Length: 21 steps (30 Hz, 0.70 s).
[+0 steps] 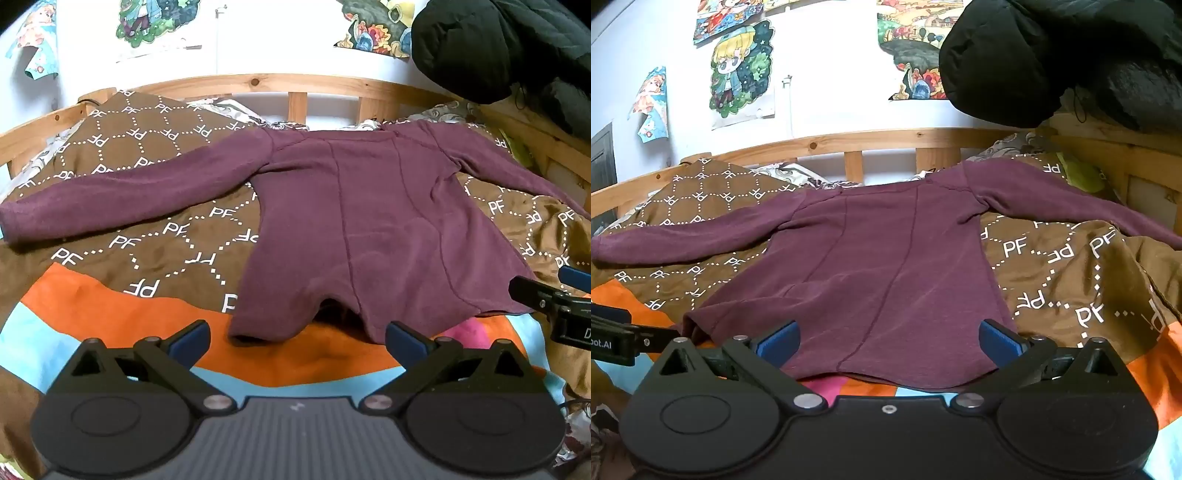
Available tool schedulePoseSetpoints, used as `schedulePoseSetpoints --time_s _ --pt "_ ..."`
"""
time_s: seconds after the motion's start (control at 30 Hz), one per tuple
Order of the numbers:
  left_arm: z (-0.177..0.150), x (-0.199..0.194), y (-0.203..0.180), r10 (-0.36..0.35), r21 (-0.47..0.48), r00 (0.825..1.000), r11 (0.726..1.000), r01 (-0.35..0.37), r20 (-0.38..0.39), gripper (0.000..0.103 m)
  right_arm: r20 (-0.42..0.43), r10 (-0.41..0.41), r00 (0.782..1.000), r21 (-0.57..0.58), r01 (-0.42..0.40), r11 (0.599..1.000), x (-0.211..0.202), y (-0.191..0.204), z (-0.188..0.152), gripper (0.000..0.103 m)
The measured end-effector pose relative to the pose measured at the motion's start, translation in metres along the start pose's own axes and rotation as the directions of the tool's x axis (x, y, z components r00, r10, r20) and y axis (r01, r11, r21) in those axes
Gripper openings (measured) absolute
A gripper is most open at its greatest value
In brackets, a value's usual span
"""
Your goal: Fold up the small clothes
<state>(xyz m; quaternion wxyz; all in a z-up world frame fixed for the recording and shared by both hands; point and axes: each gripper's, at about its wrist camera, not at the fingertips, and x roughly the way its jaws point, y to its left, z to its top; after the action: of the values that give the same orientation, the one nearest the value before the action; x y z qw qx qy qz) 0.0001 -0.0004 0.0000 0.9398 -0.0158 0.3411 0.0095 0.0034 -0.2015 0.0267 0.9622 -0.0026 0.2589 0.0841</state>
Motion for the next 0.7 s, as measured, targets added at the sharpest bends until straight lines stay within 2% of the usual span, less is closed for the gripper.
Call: schedulePoseSetpoints --time_s 0.7 --pt "-0.0009 0.0014 -0.0009 -0.004 0.0 1.0 1.0 0.004 -0.002 0.103 0.0 0.004 1.0 -0.005 -0.004 1.0 -0.0003 -0.0013 0.0004 0.103"
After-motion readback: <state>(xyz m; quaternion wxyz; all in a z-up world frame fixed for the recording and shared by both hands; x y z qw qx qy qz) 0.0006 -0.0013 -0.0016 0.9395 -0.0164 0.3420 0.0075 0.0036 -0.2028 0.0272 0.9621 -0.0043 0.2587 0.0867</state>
